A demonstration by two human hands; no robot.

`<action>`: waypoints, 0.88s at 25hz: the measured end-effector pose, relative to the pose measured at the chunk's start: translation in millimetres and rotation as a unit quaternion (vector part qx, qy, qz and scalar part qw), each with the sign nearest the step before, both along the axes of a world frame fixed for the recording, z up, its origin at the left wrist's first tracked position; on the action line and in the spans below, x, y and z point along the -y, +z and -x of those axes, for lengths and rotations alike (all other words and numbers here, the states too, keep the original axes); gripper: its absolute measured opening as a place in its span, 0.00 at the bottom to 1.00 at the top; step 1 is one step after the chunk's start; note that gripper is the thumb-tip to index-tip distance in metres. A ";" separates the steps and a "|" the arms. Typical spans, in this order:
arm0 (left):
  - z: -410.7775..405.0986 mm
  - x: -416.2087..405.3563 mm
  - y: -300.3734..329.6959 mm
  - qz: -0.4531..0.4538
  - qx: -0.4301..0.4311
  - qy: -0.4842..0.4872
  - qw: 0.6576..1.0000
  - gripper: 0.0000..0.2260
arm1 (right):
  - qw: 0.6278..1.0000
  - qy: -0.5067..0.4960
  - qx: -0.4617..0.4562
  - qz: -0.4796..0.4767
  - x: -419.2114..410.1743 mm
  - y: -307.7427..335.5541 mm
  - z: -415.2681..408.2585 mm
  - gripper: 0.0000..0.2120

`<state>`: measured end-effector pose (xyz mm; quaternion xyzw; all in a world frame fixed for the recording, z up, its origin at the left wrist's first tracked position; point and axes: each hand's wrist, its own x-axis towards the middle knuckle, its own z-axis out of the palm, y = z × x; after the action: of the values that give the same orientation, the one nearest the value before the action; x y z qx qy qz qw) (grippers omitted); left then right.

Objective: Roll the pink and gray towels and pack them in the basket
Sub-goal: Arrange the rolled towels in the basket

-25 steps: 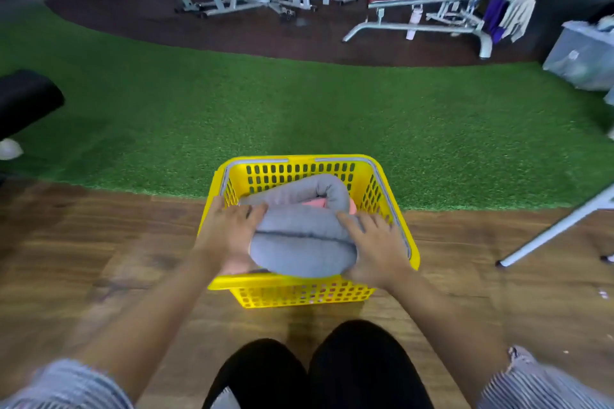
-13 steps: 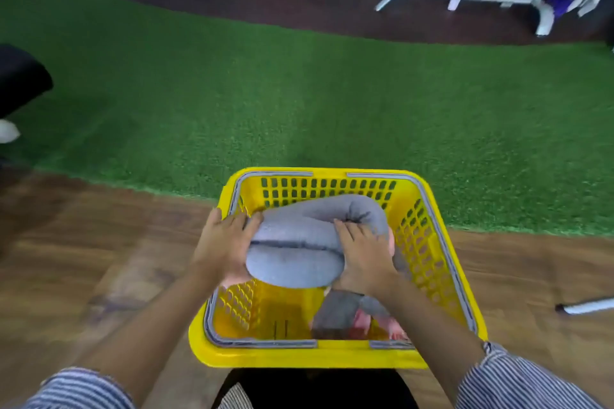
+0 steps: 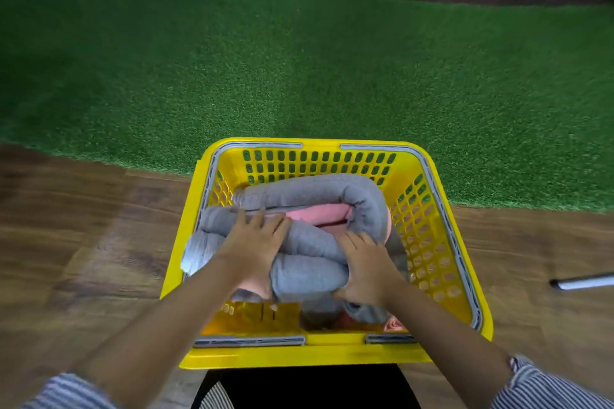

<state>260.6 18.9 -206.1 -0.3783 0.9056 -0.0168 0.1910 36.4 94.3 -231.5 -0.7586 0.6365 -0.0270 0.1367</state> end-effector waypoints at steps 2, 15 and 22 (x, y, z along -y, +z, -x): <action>10.0 -7.9 -11.9 -0.015 -0.019 0.005 1.000 0.59 | 1.000 0.015 0.001 -0.021 -7.0 -0.5 1.2 0.47; 1.1 -32.6 -50.5 0.061 -0.089 0.024 0.994 0.49 | 0.949 0.238 -0.205 -0.031 91.5 35.8 59.6 0.41; -1.8 -36.5 -49.3 0.048 -0.078 0.039 0.995 0.50 | 0.905 0.235 -0.352 -0.048 98.4 13.2 69.2 0.37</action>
<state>262.4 55.4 -255.4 -0.4223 0.9004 -0.0231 0.1022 -32.7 -4.1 -218.3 -0.8389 0.4469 0.3053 -0.0571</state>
